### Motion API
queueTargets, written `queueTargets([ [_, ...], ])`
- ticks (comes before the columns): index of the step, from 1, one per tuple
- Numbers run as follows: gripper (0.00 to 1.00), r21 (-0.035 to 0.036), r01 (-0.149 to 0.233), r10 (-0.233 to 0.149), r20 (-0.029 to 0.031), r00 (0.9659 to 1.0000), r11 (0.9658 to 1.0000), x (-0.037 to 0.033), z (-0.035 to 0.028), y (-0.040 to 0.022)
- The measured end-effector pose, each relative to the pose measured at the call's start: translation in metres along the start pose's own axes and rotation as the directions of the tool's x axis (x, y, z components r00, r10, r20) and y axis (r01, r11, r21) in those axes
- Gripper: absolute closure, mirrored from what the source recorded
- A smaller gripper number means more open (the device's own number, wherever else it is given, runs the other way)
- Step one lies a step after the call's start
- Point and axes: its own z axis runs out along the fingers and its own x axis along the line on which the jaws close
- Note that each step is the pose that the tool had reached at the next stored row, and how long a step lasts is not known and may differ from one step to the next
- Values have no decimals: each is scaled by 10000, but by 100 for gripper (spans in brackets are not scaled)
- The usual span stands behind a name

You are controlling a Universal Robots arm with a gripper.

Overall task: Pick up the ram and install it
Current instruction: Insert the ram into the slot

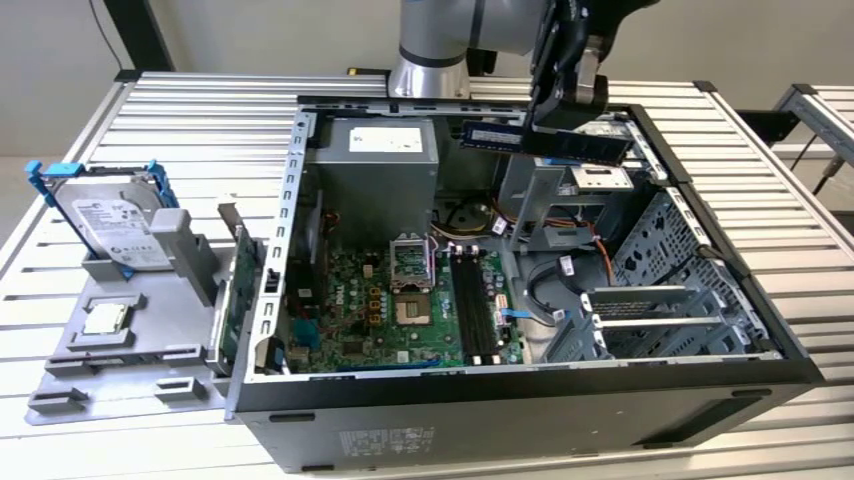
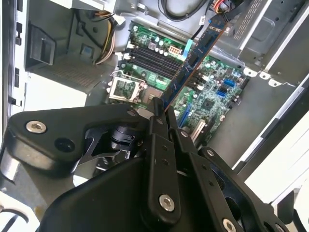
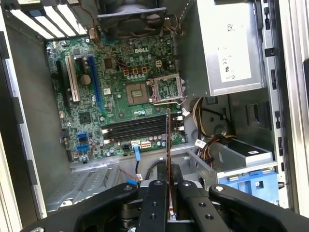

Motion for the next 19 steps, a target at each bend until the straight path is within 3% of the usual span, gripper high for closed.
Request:
queueTargets([
  [13,100,51,-540,539,17,9985,9985,0,0,0],
  [19,100,110,-1173,1173,40,9931,9930,0,1,0],
])
